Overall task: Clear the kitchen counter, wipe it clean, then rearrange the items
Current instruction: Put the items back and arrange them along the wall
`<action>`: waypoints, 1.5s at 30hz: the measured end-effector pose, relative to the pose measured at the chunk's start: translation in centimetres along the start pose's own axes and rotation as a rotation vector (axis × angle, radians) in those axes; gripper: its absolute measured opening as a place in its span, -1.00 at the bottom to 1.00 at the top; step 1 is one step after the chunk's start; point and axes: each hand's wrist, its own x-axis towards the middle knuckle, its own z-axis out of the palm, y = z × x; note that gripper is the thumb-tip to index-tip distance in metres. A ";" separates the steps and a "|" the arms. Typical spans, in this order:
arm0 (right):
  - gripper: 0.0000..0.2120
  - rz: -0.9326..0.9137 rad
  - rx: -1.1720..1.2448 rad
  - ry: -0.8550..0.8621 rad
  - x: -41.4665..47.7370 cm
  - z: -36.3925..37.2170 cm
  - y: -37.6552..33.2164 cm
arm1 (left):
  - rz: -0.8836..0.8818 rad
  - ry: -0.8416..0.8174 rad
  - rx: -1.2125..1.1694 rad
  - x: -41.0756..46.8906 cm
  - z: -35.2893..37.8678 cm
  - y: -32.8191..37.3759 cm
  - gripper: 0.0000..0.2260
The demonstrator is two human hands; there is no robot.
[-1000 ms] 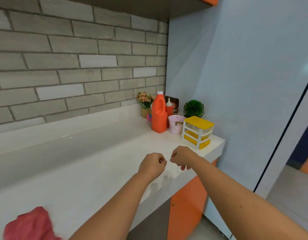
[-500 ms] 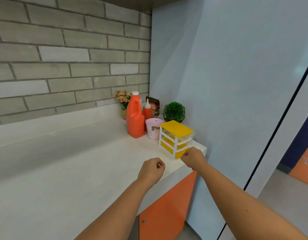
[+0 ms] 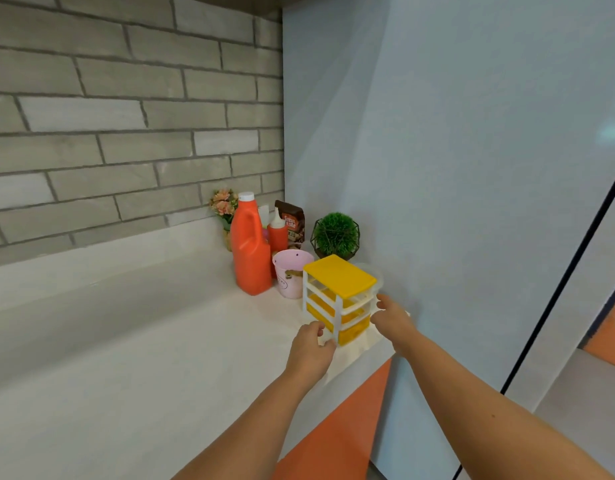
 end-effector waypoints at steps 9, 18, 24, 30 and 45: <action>-0.60 -0.111 0.110 -0.133 2.4 -1.2 0.7 | 0.007 0.124 -0.144 1.8 3.1 1.6 -0.49; -0.69 -0.211 0.102 -0.254 3.0 -2.1 2.3 | 0.022 0.362 -0.179 0.4 3.5 1.3 -0.57; -0.76 -0.295 0.129 -0.302 2.2 -1.2 2.7 | 0.046 0.412 -0.169 -1.4 2.7 0.6 -0.59; -0.74 -0.365 0.166 -0.345 0.4 0.8 2.7 | 0.064 0.474 -0.139 -3.8 1.4 -0.7 -0.61; -0.66 -0.496 0.184 -0.482 -6.1 14.6 -4.0 | -0.065 0.697 -0.143 -10.9 -11.0 -6.3 -0.57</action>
